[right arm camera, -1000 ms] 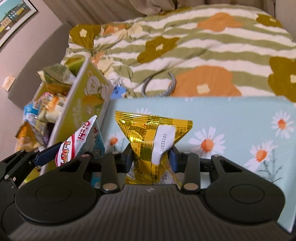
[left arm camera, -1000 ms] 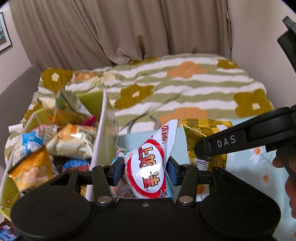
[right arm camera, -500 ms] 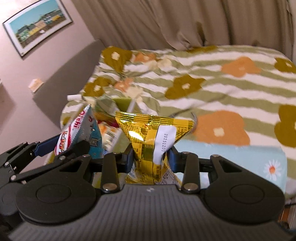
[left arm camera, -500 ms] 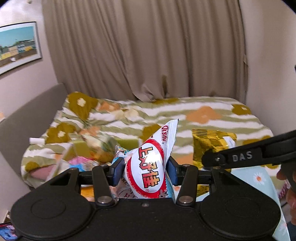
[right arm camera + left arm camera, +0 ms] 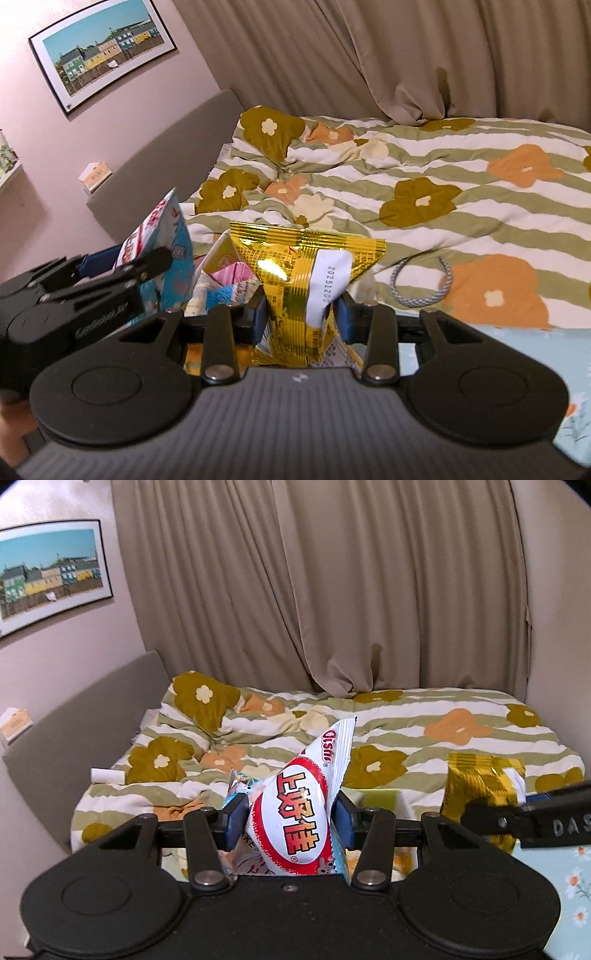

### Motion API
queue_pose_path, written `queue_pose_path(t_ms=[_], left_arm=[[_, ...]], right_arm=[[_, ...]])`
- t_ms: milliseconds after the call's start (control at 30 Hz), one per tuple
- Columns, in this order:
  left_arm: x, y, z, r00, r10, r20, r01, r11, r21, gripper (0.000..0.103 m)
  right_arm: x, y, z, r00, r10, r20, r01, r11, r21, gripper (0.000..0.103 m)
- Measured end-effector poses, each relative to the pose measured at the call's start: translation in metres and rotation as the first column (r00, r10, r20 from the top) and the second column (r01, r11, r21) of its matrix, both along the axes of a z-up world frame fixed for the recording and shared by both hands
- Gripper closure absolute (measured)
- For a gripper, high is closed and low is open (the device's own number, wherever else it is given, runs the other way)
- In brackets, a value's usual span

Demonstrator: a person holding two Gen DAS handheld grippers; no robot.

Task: Organize snacks
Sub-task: 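Lift both bags and carry them over the cardboard box, then drop the Orion bag with the left gripper while the right drops the gold bag into the box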

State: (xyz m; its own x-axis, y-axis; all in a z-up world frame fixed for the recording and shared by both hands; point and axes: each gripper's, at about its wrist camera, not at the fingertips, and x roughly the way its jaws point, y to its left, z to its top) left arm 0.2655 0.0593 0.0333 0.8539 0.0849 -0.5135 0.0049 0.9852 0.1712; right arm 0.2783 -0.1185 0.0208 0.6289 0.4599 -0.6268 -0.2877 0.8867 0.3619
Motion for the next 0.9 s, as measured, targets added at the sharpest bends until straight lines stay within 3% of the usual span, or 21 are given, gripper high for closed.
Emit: queue_pose_path(t_ms=[167,233,300,333,633,900], left_arm=[[0.036,0.033,-0.019,0.995,-0.06,-0.076,0.059,0.998,-0.024,0.049],[0.05,0.042,-0.027,0.988,-0.087,-0.128,0.081,0.996,-0.048,0.042],[0.055,0.046,-0.032,0.985,-0.094,-0.142,0.083,0.993,-0.078,0.008],[0.056,0.048,-0.032,0.986,-0.099,-0.135,0.088,0.992,-0.086,0.001],[0.034,0.061,-0.03,0.971,-0.171,-0.169,0.153,0.981,-0.116,0.0],[0.02,0.073,-0.032,0.968,-0.178,-0.177,0.156,0.979,-0.133,0.0]], right_arm=[[0.018,0.036,-0.012,0.999,-0.039,-0.036,0.038,0.999,-0.027,0.051],[0.021,0.045,-0.016,0.997,-0.057,-0.049,0.056,0.998,-0.038,0.051],[0.026,0.05,-0.019,0.995,-0.077,-0.059,0.074,0.996,-0.053,0.051],[0.026,0.051,-0.02,0.994,-0.086,-0.063,0.082,0.995,-0.06,0.051],[0.021,0.058,-0.017,0.991,-0.115,-0.065,0.108,0.989,-0.103,0.051],[0.018,0.073,-0.01,0.992,-0.112,-0.056,0.104,0.985,-0.135,0.05]])
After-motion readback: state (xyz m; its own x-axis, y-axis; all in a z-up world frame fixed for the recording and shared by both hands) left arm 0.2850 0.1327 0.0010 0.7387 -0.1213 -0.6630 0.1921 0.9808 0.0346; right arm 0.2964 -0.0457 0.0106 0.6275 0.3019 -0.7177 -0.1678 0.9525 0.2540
